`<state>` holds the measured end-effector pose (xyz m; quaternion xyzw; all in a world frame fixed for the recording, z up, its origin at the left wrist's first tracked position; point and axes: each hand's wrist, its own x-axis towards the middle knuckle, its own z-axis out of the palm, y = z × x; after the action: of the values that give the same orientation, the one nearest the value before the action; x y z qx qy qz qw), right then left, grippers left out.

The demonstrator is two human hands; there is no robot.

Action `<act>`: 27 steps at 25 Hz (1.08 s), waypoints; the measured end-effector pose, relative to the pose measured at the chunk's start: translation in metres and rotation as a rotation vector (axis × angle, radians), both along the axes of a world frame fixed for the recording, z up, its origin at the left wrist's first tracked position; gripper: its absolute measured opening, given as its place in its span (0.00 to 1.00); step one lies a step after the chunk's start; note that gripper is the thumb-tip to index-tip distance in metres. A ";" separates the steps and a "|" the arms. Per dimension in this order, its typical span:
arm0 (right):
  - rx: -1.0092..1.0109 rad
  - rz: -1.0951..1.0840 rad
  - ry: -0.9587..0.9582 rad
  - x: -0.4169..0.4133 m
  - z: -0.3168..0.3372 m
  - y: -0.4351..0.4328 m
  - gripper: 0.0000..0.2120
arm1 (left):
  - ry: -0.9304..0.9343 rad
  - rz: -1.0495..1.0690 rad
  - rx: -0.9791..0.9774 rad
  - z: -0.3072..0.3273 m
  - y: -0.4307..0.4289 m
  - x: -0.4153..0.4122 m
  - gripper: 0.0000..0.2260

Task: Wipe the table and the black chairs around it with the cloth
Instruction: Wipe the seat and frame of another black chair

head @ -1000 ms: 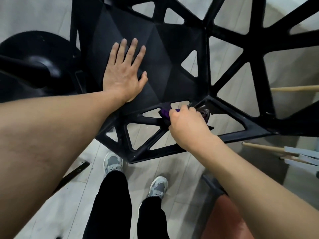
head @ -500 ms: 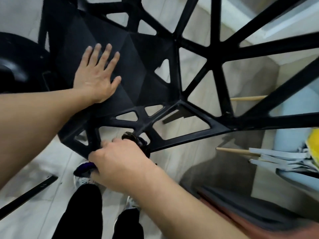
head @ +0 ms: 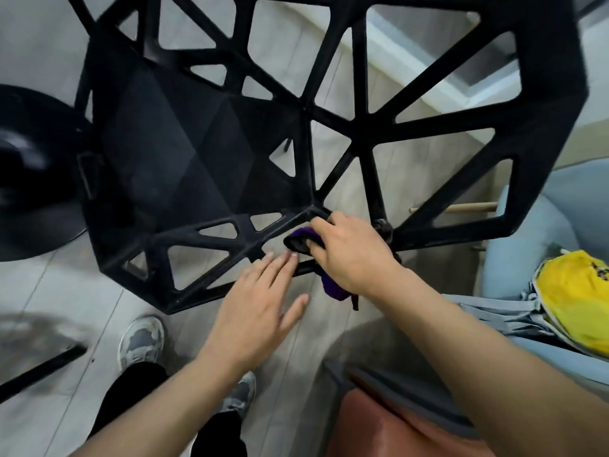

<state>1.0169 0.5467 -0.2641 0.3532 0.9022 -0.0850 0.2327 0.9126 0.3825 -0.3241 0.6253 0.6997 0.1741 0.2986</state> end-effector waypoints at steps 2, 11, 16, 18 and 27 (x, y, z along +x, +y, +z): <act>0.050 -0.014 0.092 -0.004 -0.002 0.002 0.12 | 0.113 0.057 0.097 -0.007 0.018 0.017 0.28; 0.326 0.280 -0.344 0.034 0.057 0.005 0.18 | 0.264 0.240 0.299 -0.043 0.029 0.038 0.22; 0.159 0.485 -0.369 0.011 0.041 0.045 0.18 | 0.305 0.284 0.355 -0.048 0.028 0.041 0.17; 0.189 0.530 -0.403 0.003 0.018 0.053 0.17 | 0.295 0.279 0.358 -0.048 0.029 0.041 0.17; 0.326 0.529 -0.399 -0.050 -0.087 0.070 0.15 | 0.214 0.312 0.329 -0.043 0.028 0.042 0.20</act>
<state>0.9673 0.6165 -0.3515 0.1497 0.9007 0.1934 0.3589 0.9551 0.4101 -0.3673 0.5649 0.7775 0.2625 0.0865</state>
